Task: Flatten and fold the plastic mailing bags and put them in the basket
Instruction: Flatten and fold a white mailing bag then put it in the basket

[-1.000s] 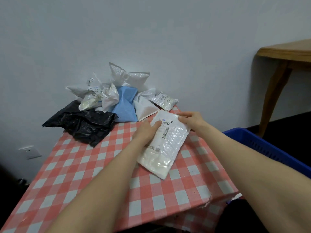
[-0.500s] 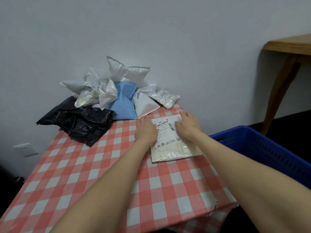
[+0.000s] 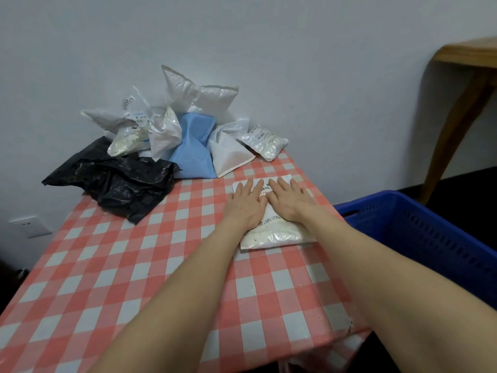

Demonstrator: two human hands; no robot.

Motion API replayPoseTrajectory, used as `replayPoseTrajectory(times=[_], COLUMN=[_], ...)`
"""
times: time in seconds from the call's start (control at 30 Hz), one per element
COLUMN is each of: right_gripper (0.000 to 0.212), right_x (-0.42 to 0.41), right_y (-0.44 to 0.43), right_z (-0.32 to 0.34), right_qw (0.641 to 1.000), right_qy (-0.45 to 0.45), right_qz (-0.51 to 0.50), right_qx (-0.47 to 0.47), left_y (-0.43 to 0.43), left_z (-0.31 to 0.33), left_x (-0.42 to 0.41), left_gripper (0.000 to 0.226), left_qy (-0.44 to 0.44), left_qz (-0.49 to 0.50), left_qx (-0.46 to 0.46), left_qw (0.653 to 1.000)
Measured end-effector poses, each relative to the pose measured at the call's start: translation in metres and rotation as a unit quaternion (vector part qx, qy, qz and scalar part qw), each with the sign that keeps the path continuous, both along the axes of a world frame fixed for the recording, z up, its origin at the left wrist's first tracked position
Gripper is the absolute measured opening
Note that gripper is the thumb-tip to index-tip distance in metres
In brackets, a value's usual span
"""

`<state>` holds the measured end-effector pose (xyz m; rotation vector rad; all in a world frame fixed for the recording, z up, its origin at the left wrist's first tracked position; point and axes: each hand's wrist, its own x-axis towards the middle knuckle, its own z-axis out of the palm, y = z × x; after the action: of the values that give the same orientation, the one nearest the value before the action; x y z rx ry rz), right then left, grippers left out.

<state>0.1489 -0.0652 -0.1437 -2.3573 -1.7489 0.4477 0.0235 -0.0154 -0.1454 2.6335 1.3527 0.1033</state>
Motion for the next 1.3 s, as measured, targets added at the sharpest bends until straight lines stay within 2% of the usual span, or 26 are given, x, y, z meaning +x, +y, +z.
replayPoseTrajectory(times=[0.23,0.47,0.53,0.63,0.83,1.3], right_gripper=[0.055,0.056,0.058,0.057,0.057,0.056], right_x=[0.000,-0.005,-0.004,-0.002,-0.014,-0.019], right_y=[0.000,-0.007,-0.009,-0.025,-0.062,-0.065], right_z=[-0.001,0.002,0.008,0.016,0.004,-0.008], right_qw=[1.000,0.999,0.996,0.993,1.000,0.998], right_qy=[0.004,0.011,0.037,0.006,-0.002,-0.049], right_qz=[-0.007,-0.035,-0.069,-0.078,-0.008,-0.036], right_qx=[-0.005,0.015,0.048,0.090,0.030,0.001], left_y=[0.002,-0.004,-0.005,-0.018,-0.053,-0.058], left_z=[-0.002,0.015,0.020,0.022,0.005,-0.005], left_x=[0.001,0.000,-0.005,-0.013,-0.013,-0.011], left_gripper=[0.053,0.052,0.053,0.053,0.052,0.053], left_qy=[0.011,0.038,0.004,-0.057,-0.025,-0.009], left_qz=[-0.004,0.009,0.021,0.034,0.002,0.016], left_qx=[0.007,-0.053,-0.045,0.030,0.006,-0.006], left_qw=[1.000,0.998,0.999,0.997,1.000,1.000])
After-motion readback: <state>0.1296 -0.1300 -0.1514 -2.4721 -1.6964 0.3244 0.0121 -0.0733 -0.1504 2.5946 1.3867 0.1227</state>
